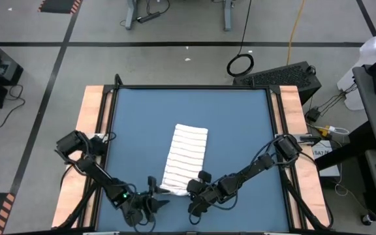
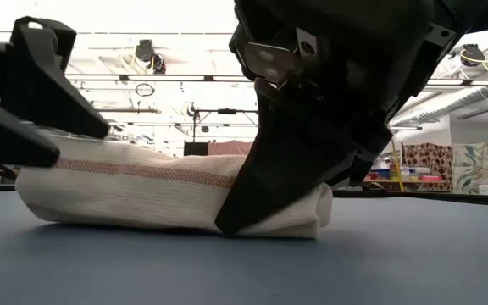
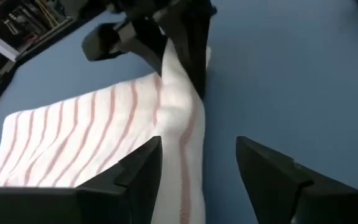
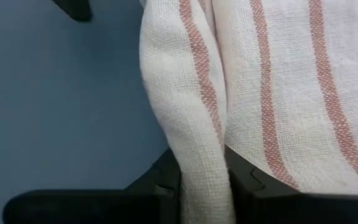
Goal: Roll towel
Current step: Roll the white towel
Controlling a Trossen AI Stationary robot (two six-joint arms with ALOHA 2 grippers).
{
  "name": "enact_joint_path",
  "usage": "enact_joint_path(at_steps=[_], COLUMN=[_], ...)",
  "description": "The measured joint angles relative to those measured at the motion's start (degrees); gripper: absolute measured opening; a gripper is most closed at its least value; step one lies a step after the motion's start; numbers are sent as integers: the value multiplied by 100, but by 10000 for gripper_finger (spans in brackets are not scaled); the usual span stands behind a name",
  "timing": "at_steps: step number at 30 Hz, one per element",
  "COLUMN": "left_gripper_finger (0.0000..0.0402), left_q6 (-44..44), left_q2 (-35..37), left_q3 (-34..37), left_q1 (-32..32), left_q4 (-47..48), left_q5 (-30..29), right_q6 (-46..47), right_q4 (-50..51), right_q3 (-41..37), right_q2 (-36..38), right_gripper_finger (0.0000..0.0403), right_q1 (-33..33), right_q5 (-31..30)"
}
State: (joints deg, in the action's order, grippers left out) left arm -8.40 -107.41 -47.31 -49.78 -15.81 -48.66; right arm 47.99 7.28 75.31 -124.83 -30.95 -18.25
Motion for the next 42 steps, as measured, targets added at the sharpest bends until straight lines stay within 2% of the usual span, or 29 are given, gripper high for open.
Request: enact_joint_path(at_steps=[7,14,21,25,30,34,39,42], left_gripper_finger=[211,211,206,176,109,68,62,66], left_q6=[143,-25,-310,-689,-898,-1024,-1232,-1381], left_q2=[-179,-255,-233,-239,-235,-231,-78,74], left_q3=[-2,-15,-22,-39,-28,-24,-13,-12], left_q1=[187,518,818,944,1100,1189,1319,1410], left_q4=[220,544,628,748,771,662,686,742], left_q5=[20,313,1187,1433,1865,2063,2385,2696], right_q6=[61,40,-245,-621,-964,-1095,-1699,-2158], right_q4=[-45,-32,2,310,794,1057,692,492], right_q3=[0,0,-9,-37,-47,-39,-24,15], right_q2=[3,16,125,376,633,685,687,687], right_gripper_finger=[59,59,69,112,192,257,309,313], right_q1=[49,47,0,-135,-378,-720,-1224,-1404], right_q5=[195,197,13,-226,-505,-1210,-2486,-2822])
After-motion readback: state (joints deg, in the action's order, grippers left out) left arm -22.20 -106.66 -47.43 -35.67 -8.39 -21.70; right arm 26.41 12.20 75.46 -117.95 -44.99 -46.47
